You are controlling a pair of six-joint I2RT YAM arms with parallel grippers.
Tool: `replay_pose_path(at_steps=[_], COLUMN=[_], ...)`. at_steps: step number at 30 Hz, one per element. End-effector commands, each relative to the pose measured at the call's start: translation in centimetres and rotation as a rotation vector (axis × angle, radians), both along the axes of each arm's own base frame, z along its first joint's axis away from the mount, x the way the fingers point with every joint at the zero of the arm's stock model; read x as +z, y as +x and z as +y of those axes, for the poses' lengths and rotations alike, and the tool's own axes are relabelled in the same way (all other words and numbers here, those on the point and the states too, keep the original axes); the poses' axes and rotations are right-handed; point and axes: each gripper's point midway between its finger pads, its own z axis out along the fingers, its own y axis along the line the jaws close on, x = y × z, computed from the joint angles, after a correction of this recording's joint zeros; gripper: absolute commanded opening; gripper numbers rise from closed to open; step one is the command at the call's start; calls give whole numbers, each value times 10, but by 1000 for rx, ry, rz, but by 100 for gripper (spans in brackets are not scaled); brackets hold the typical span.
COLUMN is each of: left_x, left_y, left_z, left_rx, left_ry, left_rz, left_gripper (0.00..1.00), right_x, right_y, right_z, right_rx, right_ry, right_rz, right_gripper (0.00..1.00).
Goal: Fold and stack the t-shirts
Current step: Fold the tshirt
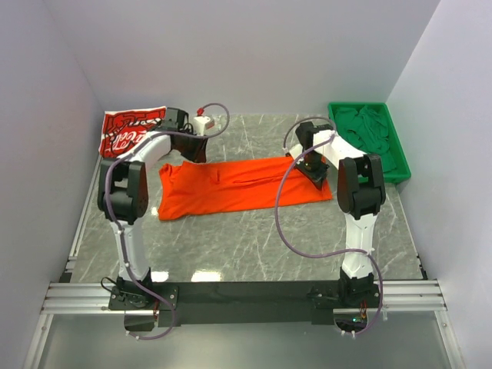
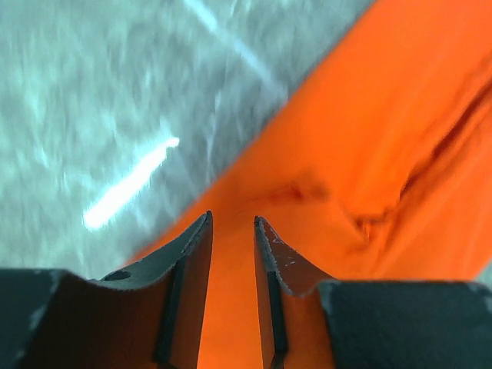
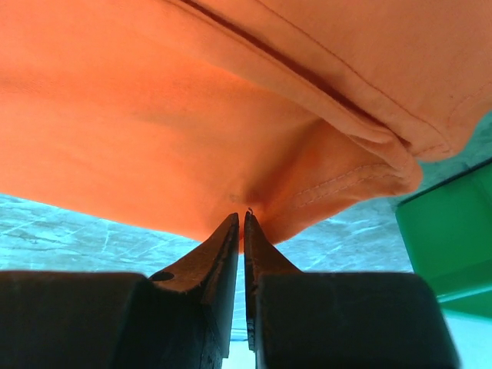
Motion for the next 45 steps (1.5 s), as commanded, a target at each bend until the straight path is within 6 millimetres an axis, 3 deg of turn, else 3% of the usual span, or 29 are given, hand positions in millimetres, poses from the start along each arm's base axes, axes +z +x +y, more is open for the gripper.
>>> replay_pose_path(at_steps=[1, 2, 4, 5, 6, 11, 17, 19, 24, 28, 29, 32, 39, 45], left_x=[44, 33, 41, 30, 36, 11, -6, -9, -51, -72, -71, -68, -67, -59], left_y=[-9, -22, -34, -49, -56, -97, -123, -126, -137, -133, -126, -110, -96, -77], left_z=[22, 27, 35, 38, 39, 46, 53, 57, 81, 104, 109, 115, 114, 110], left_rx=[58, 66, 75, 77, 81, 118, 157, 169, 237, 277, 287, 278, 235, 230], left_ry=[-29, -20, -21, -15, -16, 1, 28, 43, 155, 215, 233, 249, 253, 230], left_rz=[-63, -28, -34, 3, -1, 121, 198, 202, 289, 319, 306, 274, 252, 238], left_gripper=[33, 33, 33, 33, 33, 33, 33, 33, 33, 32, 31, 32, 33, 33], right_x=[23, 36, 46, 53, 54, 23, -11, -6, 8, 8, 2, 7, 42, 55], right_y=[18, 23, 23, 22, 20, 7, -10, -12, -17, -24, -27, -22, -25, -29], right_z=[-3, -1, 12, 15, 20, 16, -6, -16, -33, -48, -52, -66, -40, -29], right_rx=[-13, -13, 12, 18, 36, 52, 56, 57, 46, 64, 68, 50, -183, -160], right_ry=[-8, 9, 88, 103, 121, 70, -36, -59, -91, -142, -162, -216, 63, 123], right_rz=[-109, -142, -143, -152, -146, -49, 25, 6, -43, -47, -44, -98, -103, -129], right_gripper=[13, 13, 13, 11, 10, 6, 5, 5, 17, 20, 20, 22, 33, 33])
